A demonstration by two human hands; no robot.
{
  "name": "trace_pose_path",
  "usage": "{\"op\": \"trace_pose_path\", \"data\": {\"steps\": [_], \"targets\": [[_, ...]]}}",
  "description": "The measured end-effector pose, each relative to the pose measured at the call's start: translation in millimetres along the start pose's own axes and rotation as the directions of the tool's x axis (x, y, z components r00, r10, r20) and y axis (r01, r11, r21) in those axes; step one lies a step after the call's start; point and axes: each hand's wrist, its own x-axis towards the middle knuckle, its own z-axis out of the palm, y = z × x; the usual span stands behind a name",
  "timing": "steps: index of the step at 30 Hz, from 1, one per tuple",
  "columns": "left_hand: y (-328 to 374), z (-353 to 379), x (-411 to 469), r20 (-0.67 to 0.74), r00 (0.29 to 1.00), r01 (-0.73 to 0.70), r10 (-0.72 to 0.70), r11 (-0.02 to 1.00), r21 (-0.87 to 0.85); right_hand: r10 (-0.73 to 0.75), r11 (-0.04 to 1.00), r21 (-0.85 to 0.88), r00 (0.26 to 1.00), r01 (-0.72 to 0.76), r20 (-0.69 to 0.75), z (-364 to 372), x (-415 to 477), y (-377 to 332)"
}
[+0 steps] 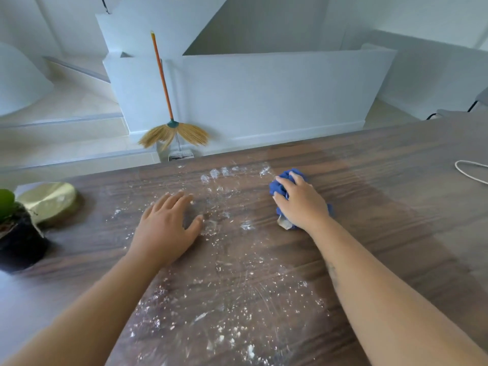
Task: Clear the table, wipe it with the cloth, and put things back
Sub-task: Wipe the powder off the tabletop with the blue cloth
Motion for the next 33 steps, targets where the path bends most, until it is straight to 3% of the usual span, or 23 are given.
{"op": "trace_pose_path", "data": {"steps": [5, 9, 14, 16, 20, 23, 25, 27, 30, 33], "targets": [[-19.1, 8.4, 9.5, 0.027, 1.0, -0.007, 0.007, 1.0, 0.019, -0.321, 0.946, 0.084, 0.94, 0.313, 0.114, 0.7, -37.9, -12.7], [-22.0, 16.9, 12.0, -0.03, 0.999, -0.028, 0.028, 0.999, 0.018, -0.162, 0.986, 0.052, 0.984, 0.158, 0.072, -15.9, -12.0, 24.9], [-20.9, 15.4, 12.1, -0.033, 0.999, -0.017, 0.018, 1.0, 0.023, -0.002, 1.0, -0.008, 1.0, 0.002, 0.02, 6.2, 75.8, -11.7], [-20.3, 14.7, 11.7, -0.034, 0.999, -0.02, 0.021, 0.999, 0.025, -0.06, 0.998, 0.008, 0.998, 0.06, 0.028, 17.0, 76.9, -31.5], [-21.3, 16.3, 11.2, -0.035, 0.999, -0.014, 0.016, 0.999, 0.043, -0.312, 0.949, 0.073, 0.944, 0.306, 0.106, 8.7, 43.8, -17.3], [-21.6, 17.2, 11.6, -0.047, 0.999, -0.017, 0.019, 0.999, 0.043, -0.204, 0.979, 0.029, 0.978, 0.203, 0.051, -2.6, 68.8, 13.2], [-21.2, 17.0, 12.6, -0.051, 0.998, -0.019, 0.021, 0.999, 0.036, -0.075, 0.997, -0.018, 0.997, 0.075, 0.016, 0.7, 104.1, 12.1], [-21.2, 17.5, 12.6, -0.048, 0.999, -0.02, 0.021, 0.999, 0.033, -0.047, 0.998, -0.043, 0.999, 0.047, 0.007, 11.9, 132.8, -5.5], [-22.3, 17.3, 13.6, -0.039, 0.999, -0.024, 0.025, 0.999, 0.028, -0.124, 0.992, -0.029, 0.992, 0.125, 0.029, 24.3, 143.8, -40.4], [-22.9, 17.7, 12.7, -0.049, 0.998, -0.024, 0.025, 0.999, 0.022, -0.327, 0.945, 0.052, 0.939, 0.323, 0.111, 23.2, 111.4, -42.3]]}}
